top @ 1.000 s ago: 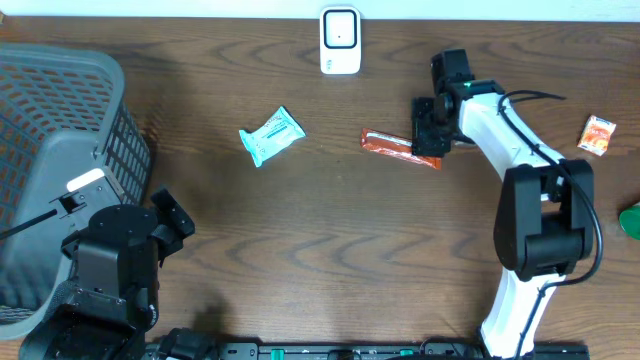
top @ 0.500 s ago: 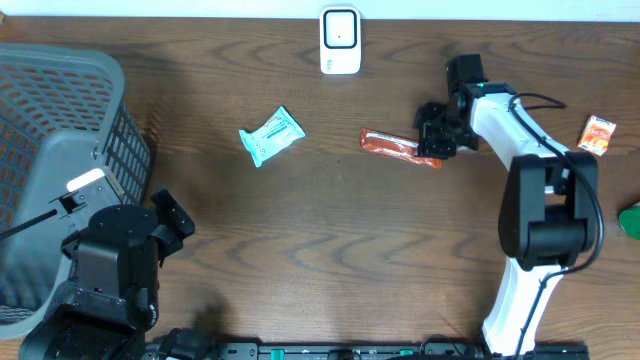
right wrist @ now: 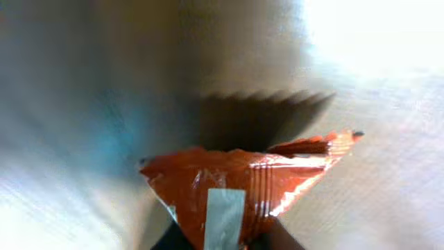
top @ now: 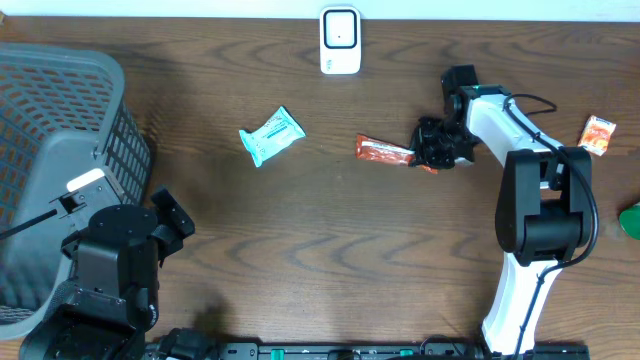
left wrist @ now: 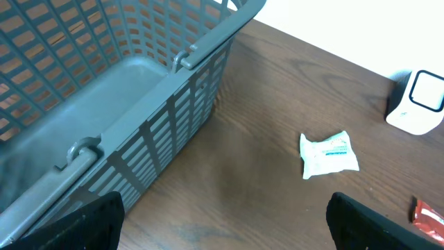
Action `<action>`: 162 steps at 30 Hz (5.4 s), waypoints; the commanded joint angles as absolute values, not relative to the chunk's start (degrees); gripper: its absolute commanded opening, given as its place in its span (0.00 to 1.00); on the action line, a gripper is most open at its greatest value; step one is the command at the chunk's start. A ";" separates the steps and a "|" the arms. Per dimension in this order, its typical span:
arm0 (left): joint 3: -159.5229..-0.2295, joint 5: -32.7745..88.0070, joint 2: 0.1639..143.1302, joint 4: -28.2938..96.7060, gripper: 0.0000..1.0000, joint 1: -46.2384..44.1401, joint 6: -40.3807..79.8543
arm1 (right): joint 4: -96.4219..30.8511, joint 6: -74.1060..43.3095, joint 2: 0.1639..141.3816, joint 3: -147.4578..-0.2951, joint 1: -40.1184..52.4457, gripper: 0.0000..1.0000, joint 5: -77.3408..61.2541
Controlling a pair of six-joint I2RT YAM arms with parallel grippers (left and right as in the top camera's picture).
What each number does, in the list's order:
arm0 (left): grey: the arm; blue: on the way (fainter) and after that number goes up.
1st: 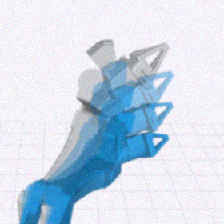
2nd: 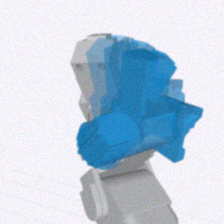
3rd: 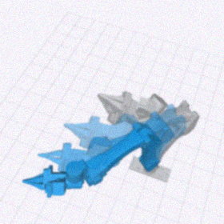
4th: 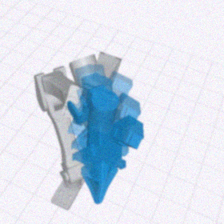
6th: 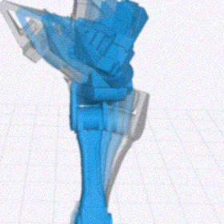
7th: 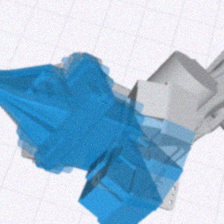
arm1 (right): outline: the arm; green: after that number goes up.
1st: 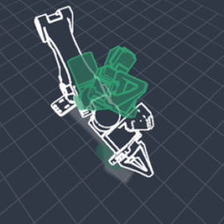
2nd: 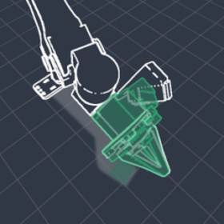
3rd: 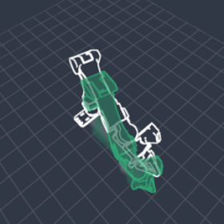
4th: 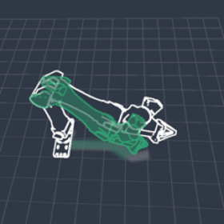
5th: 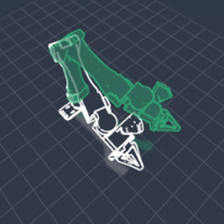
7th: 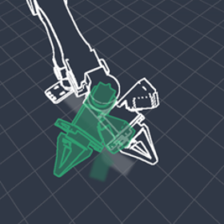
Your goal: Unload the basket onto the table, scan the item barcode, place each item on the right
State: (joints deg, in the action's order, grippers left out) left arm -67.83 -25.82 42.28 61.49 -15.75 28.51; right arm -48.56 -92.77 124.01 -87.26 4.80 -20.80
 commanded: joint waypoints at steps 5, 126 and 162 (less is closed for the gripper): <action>-67.70 -26.55 42.22 61.47 0.93 -15.49 28.60 | -43.16 -78.65 125.21 -90.28 3.20 0.02 -18.15; -67.70 -26.55 42.22 61.47 0.93 -15.49 28.60 | -39.33 -12.88 117.34 -102.37 16.71 0.86 -34.11; -67.70 -26.55 42.22 61.47 0.93 -15.49 28.60 | -55.99 -40.95 126.56 -122.04 37.01 0.64 3.86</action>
